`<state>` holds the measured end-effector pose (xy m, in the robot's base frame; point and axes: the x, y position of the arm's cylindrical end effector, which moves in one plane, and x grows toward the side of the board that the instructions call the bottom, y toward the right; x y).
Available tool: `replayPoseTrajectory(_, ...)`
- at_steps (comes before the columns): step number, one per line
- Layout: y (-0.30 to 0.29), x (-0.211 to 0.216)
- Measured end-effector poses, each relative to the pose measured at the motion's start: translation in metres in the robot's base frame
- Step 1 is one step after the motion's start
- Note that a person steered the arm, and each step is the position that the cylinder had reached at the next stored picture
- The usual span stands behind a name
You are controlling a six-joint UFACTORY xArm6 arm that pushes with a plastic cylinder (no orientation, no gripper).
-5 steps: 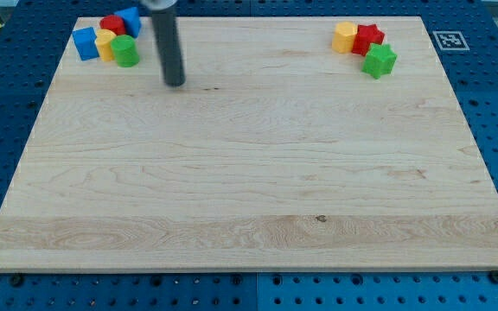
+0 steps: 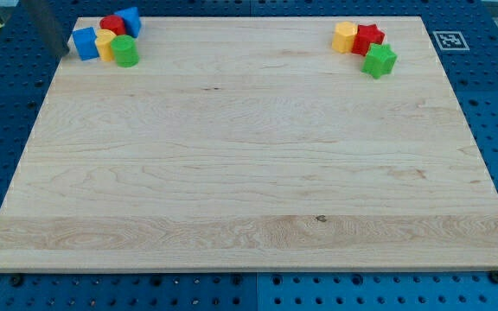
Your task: Move your arm towards the red circle
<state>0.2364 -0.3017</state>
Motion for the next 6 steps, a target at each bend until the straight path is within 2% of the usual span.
replayPoseTrajectory(1, 0.013, -0.042)
replayPoseTrajectory(4, 0.017, -0.044)
replayPoseTrajectory(5, 0.089, -0.025)
replayPoseTrajectory(6, 0.112, -0.022)
